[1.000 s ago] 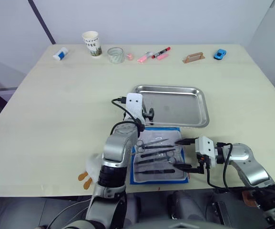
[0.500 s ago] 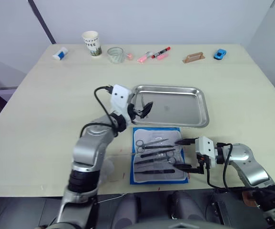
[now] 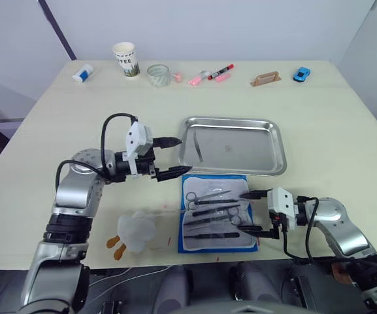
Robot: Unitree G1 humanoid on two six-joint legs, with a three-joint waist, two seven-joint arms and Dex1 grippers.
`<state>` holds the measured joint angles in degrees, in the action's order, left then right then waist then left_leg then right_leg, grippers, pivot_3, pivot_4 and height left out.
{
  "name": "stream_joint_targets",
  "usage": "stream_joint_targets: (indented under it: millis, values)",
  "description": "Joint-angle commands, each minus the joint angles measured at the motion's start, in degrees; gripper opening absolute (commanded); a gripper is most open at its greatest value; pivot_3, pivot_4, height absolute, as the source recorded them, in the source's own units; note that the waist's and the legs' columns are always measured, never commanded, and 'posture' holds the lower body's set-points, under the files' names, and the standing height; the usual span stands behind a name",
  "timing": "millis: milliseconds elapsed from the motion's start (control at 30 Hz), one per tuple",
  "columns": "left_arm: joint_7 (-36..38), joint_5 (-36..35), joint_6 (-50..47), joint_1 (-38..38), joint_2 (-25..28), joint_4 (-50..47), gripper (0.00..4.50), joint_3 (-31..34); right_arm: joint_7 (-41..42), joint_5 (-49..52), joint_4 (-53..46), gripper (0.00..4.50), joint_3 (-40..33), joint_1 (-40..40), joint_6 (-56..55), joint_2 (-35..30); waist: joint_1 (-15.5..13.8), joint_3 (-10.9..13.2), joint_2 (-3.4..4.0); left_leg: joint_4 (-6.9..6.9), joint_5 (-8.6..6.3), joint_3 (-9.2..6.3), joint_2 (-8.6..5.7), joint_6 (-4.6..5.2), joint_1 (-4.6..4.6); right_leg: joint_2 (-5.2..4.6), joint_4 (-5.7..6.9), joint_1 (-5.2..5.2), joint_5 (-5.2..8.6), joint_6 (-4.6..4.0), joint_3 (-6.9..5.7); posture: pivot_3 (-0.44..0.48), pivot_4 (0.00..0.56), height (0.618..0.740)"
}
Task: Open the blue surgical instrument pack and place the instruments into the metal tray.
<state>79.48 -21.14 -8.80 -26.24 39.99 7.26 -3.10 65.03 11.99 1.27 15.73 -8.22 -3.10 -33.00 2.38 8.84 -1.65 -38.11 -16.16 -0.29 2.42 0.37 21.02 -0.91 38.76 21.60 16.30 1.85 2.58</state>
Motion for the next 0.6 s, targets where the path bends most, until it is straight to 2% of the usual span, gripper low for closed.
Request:
stream_joint_targets:
  millis: [33, 233, 600]
  values:
    - [4.51, 1.10, 3.71, -0.62, 0.66, 0.78, 4.46, -2.11, -1.76, -5.00, 3.61, 4.50, 2.95, 2.35, 2.13, -0.49, 0.00, 0.00, 0.00, 0.00, 0.00, 0.00, 0.00, 0.00, 0.00, 0.00, 0.00, 0.00, 0.00, -0.01, 0.00, 0.000, 0.150, 0.740]
    - [5.75, 3.09, 7.52, -0.41, -0.88, 1.96, 4.46, -4.99, -1.92, -4.60, 3.40, 4.50, 2.84, 2.66, 2.05, -0.41, 0.00, 0.00, 0.00, 0.00, 0.00, 0.00, 0.02, 0.01, 0.00, 0.02, 0.00, 0.00, 0.01, 0.00, 0.00, 0.000, 0.150, 0.740]
    - [5.53, 5.02, 9.92, -1.25, -1.39, 4.40, 4.46, -6.34, 0.10, -1.55, 6.20, 4.50, 1.92, 2.92, 0.13, 1.74, 0.02, 0.01, 0.00, 0.00, 0.00, -0.01, 0.06, 0.01, 0.00, 0.08, 0.01, 0.01, 0.03, -0.02, -0.01, 0.000, 0.150, 0.740]
